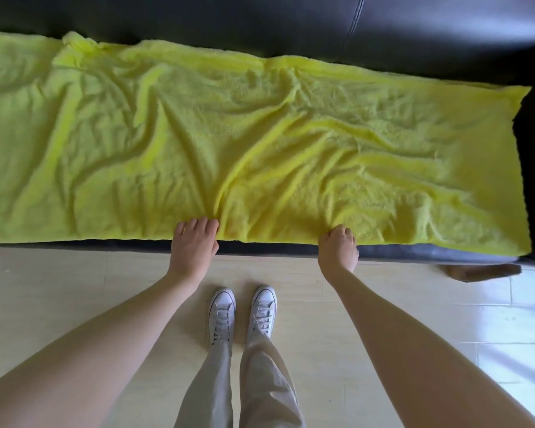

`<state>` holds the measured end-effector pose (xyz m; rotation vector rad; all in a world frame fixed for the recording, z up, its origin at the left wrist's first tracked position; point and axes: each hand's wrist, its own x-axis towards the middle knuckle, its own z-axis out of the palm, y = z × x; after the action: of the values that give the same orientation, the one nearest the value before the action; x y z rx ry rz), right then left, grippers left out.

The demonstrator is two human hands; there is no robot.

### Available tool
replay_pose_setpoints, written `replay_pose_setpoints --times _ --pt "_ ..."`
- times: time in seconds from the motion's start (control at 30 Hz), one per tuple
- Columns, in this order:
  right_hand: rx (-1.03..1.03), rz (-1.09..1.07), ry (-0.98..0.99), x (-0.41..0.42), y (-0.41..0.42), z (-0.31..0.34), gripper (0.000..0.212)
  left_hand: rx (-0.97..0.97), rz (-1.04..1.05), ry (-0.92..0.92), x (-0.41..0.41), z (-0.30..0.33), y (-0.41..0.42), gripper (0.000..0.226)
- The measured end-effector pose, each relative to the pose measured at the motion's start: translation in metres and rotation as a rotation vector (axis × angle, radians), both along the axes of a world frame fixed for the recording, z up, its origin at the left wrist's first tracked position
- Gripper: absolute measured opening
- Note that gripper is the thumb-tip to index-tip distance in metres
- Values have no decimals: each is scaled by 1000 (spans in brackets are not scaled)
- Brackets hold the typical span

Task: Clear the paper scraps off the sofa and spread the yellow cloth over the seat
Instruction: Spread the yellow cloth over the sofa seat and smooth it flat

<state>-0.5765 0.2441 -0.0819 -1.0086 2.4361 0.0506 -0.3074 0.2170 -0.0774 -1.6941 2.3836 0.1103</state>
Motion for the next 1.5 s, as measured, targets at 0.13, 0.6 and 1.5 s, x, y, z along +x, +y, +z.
replay_pose_setpoints --times 0.13,0.6,1.5 --pt "5 49 57 -5 10 12 19 150 -48 -108 10 0 9 42" --pt "314 264 -156 -21 17 22 21 292 69 -87 -13 16 5 11" --pt "-82 155 76 -371 23 24 59 194 -197 252 -417 2 40 45"
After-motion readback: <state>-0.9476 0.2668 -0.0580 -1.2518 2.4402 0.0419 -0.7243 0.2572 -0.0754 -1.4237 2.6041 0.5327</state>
